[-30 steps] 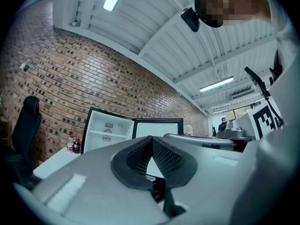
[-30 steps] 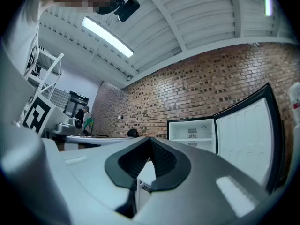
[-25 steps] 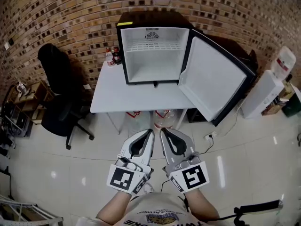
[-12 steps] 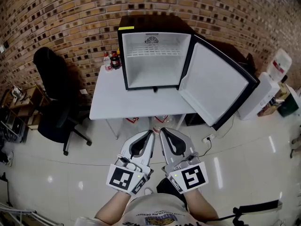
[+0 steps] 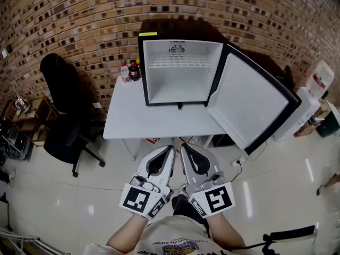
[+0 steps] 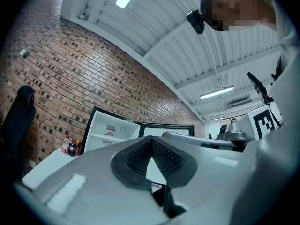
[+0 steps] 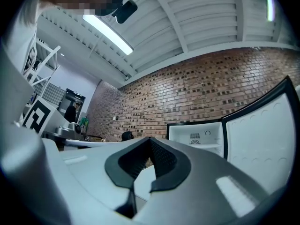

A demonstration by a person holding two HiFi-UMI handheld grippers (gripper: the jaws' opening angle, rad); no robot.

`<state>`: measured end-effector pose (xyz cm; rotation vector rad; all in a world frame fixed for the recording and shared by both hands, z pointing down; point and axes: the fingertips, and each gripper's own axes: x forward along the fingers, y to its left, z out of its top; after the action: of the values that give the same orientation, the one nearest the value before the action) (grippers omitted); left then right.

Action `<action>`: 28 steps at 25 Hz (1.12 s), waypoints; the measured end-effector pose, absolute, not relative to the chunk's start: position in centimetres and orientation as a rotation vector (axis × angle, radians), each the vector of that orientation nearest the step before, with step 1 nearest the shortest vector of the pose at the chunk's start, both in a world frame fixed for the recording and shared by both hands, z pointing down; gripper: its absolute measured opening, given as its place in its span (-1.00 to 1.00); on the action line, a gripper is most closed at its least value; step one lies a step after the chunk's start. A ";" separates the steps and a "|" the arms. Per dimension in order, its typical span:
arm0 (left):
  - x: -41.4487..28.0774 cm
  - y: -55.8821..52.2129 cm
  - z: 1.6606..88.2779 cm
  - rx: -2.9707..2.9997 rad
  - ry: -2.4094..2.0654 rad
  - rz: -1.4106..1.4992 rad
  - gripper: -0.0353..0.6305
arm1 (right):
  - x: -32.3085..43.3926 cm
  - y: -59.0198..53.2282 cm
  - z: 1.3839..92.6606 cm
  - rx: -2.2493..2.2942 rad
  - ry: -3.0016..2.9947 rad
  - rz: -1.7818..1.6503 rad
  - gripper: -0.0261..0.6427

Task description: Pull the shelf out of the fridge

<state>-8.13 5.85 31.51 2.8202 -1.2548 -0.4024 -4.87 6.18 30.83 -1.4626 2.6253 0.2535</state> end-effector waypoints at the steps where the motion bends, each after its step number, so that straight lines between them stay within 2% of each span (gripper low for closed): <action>1: -8.2 5.4 31.6 2.814 -1.256 -0.405 -0.89 | -4.8 5.8 30.9 -1.461 2.621 0.249 -0.91; 28: -3.2 -15.5 32.2 2.730 -1.280 -0.350 -0.89 | 0.4 -15.0 31.9 -1.439 2.623 0.112 -0.91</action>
<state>-3.21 -15.48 32.18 2.7295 -1.2805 -0.3503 0.36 -15.00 31.87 -1.4391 2.6228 0.1119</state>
